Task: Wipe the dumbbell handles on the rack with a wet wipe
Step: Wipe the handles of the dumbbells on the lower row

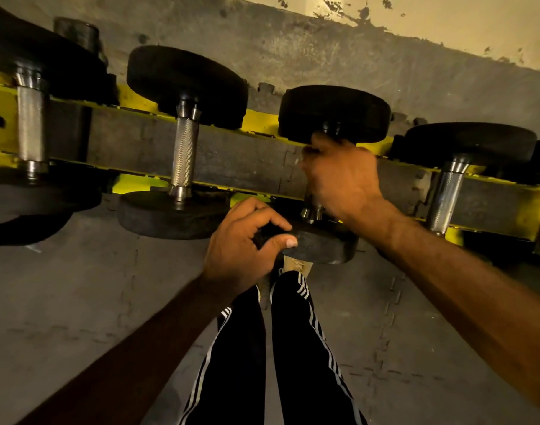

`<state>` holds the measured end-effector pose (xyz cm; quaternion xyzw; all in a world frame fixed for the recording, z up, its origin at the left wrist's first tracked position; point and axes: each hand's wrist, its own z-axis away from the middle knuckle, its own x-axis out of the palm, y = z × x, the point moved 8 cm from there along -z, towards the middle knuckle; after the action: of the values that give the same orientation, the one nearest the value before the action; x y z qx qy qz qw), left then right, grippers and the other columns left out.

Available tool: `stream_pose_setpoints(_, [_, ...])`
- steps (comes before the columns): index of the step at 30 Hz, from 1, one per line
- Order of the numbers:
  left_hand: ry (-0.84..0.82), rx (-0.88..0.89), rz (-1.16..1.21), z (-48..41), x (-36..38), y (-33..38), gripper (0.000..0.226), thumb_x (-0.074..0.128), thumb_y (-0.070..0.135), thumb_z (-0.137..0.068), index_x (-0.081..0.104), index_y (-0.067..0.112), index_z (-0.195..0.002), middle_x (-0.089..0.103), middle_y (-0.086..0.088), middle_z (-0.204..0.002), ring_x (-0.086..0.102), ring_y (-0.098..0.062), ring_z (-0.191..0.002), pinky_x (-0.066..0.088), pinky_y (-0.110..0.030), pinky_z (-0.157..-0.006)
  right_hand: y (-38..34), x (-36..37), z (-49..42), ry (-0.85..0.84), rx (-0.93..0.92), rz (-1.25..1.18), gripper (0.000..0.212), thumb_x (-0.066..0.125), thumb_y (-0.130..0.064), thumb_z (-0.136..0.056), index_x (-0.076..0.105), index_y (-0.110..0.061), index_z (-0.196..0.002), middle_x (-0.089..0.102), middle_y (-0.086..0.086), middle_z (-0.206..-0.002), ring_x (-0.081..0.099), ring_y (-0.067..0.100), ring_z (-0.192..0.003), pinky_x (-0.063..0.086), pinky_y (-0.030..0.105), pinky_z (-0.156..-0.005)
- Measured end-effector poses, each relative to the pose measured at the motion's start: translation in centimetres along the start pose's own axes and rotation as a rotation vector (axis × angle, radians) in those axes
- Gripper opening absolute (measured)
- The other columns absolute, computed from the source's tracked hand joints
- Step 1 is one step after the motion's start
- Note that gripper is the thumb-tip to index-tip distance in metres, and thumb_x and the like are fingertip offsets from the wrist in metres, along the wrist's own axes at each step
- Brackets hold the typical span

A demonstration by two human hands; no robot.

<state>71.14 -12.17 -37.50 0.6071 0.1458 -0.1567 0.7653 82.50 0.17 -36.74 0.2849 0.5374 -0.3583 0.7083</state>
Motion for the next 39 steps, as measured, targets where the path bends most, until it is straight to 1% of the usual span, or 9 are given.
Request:
stream_pose_setpoints(3, [0.001, -0.003, 0.015, 0.0, -0.1, -0.1, 0.02, 0.077, 0.041, -0.076, 0.073, 0.027, -0.09, 0.061, 0.008, -0.096, 0.063, -0.022, -0.096, 0.054, -0.046, -0.077, -2.0, 0.9, 1.5, -0.12, -0.223, -0.048, 0.028, 0.048, -0.024, -0.095, 0.068, -0.021, -0.114, 0.057, 0.003, -0.123, 0.061, 0.027, -0.102, 0.033, 0.029, -0.058])
stream_pose_setpoints(7, [0.022, 0.01, 0.028, 0.2, 0.0, -0.2, 0.019, 0.077, 0.039, -0.077, 0.073, 0.026, -0.09, 0.061, 0.007, -0.097, 0.064, -0.022, -0.096, 0.054, -0.046, -0.077, 5.0, -0.4, 3.0, 0.187, 0.215, -0.488, 0.024, 0.054, -0.036, -0.098, 0.072, -0.025, -0.111, 0.069, 0.0, -0.101, 0.063, 0.018, -0.087, 0.048, 0.028, -0.066])
stream_pose_setpoints(13, [0.023, 0.015, 0.011, 0.3, 0.0, -0.1, 0.02, 0.075, 0.039, -0.078, 0.074, 0.023, -0.09, 0.061, 0.005, -0.097, 0.063, -0.022, -0.096, 0.054, -0.045, -0.076, 5.0, 6.0, 6.8, 0.049, 0.539, -1.108, 0.011, 0.068, -0.017, -0.093, 0.075, -0.017, -0.101, 0.072, -0.004, -0.087, 0.067, 0.012, -0.078, 0.054, 0.028, -0.069])
stream_pose_setpoints(18, [0.025, 0.028, -0.013, 0.2, 0.0, 0.0, 0.019, 0.075, 0.038, -0.077, 0.074, 0.023, -0.09, 0.061, 0.007, -0.096, 0.063, -0.021, -0.096, 0.054, -0.045, -0.077, 6.7, 8.5, 3.4, 0.236, 0.976, -1.737, 0.014, 0.067, -0.008, -0.092, 0.073, -0.021, -0.091, 0.073, -0.009, -0.082, 0.067, 0.006, -0.076, 0.057, 0.026, -0.066])
stream_pose_setpoints(25, [0.02, 0.029, -0.001, 0.2, 0.1, -0.1, 0.019, 0.076, 0.037, -0.078, 0.073, 0.024, -0.091, 0.061, 0.007, -0.097, 0.063, -0.023, -0.096, 0.054, -0.046, -0.076, 4.1, 11.3, 7.3, -0.454, 0.879, -1.69, 0.024, 0.05, -0.008, -0.098, 0.072, -0.018, -0.098, 0.072, -0.003, -0.08, 0.063, 0.012, -0.074, 0.05, 0.025, -0.068])
stream_pose_setpoints(28, [0.023, 0.035, -0.007, 0.2, 0.2, 0.0, 0.021, 0.076, 0.037, -0.077, 0.074, 0.021, -0.091, 0.061, 0.006, -0.097, 0.063, -0.023, -0.095, 0.054, -0.046, -0.075, 4.4, 10.6, 4.2, -0.361, 0.912, -1.852, 0.025, 0.042, -0.011, -0.102, 0.066, -0.016, -0.098, 0.069, -0.001, -0.087, 0.062, 0.012, -0.077, 0.049, 0.024, -0.068])
stream_pose_setpoints(30, [0.021, 0.038, -0.013, 0.2, 0.1, 0.0, 0.021, 0.076, 0.036, -0.077, 0.074, 0.02, -0.091, 0.061, 0.004, -0.096, 0.063, -0.023, -0.095, 0.054, -0.047, -0.075, 4.1, 11.1, 2.4, -0.288, 1.038, -2.004, 0.03, 0.038, -0.009, -0.101, 0.067, -0.013, -0.099, 0.069, 0.006, -0.101, 0.063, 0.019, -0.093, 0.051, 0.029, -0.088])
stream_pose_setpoints(33, [0.019, 0.028, -0.003, 0.2, 0.1, 0.0, 0.02, 0.077, 0.037, -0.077, 0.074, 0.023, -0.09, 0.061, 0.005, -0.096, 0.063, -0.023, -0.095, 0.054, -0.047, -0.075, 2.5, 11.6, 2.9, -0.399, 1.017, -2.157, 0.047, 0.034, -0.015, -0.102, 0.079, -0.014, -0.087, 0.074, 0.006, -0.098, 0.064, 0.022, -0.097, 0.034, 0.04, -0.112])
stream_pose_setpoints(39, [0.024, 0.019, 0.01, 0.2, 0.0, -0.1, 0.019, 0.077, 0.036, -0.077, 0.074, 0.023, -0.089, 0.061, 0.005, -0.096, 0.063, -0.024, -0.095, 0.054, -0.046, -0.075, 2.1, 11.0, 2.5, -0.441, 1.073, -2.259, 0.041, 0.033, -0.009, -0.096, 0.074, -0.008, -0.094, 0.075, 0.007, -0.086, 0.073, 0.017, -0.077, 0.057, 0.03, -0.078])
